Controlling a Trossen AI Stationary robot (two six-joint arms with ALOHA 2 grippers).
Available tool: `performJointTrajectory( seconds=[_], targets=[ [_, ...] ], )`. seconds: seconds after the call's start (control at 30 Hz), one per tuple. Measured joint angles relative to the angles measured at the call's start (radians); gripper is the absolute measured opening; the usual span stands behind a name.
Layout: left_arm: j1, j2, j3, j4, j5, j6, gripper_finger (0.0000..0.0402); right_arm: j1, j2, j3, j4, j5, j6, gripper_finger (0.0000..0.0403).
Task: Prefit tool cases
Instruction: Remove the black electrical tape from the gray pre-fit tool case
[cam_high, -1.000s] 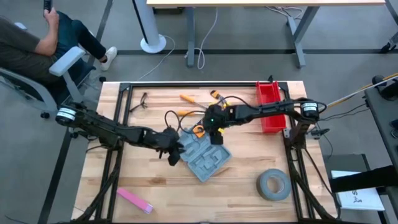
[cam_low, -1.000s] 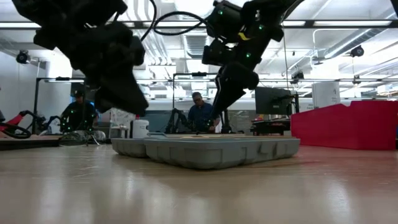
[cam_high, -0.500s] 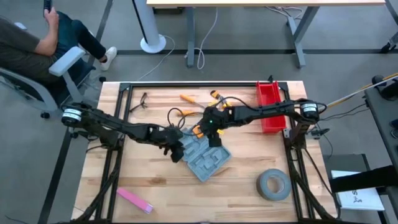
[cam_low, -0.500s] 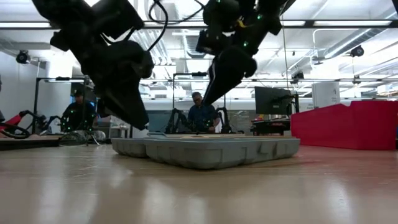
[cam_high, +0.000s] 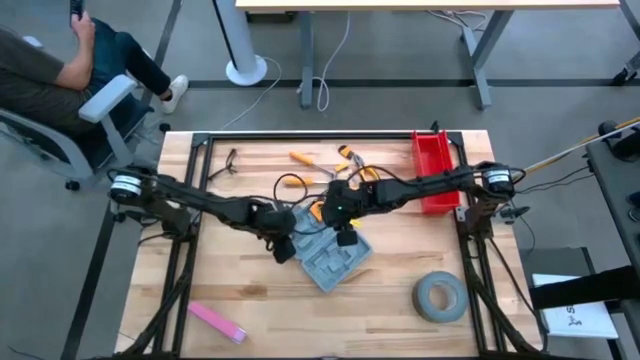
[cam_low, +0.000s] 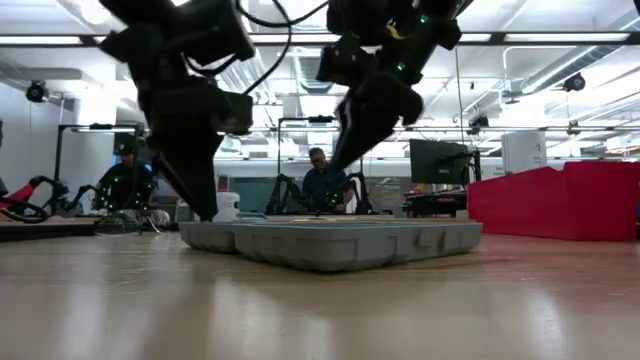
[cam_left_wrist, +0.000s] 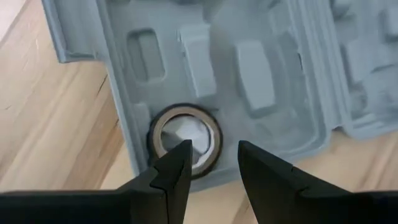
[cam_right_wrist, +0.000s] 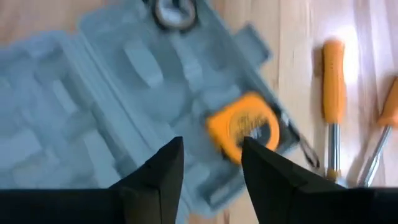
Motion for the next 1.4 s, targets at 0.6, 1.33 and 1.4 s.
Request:
performJointTrajectory(
  seconds=[0.6,1.33,1.4],
  targets=[
    [-0.023,0.148,0.159,-0.145,-0.001,0.045,0.0137,0.118,-0.039,-0.068,-0.203,-0.024,0.219,0.0133],
    [-0.02,0.146,0.259,-0.314,-0.002,0.068,0.0137,0.184,-0.055,-0.072,-0.148,-0.025,0.273,0.0116],
    [-0.02,0.146,0.265,-0.319,-0.003,0.073,0.0137,0.184,-0.055,-0.072,-0.147,-0.025,0.273,0.012]
  ],
)
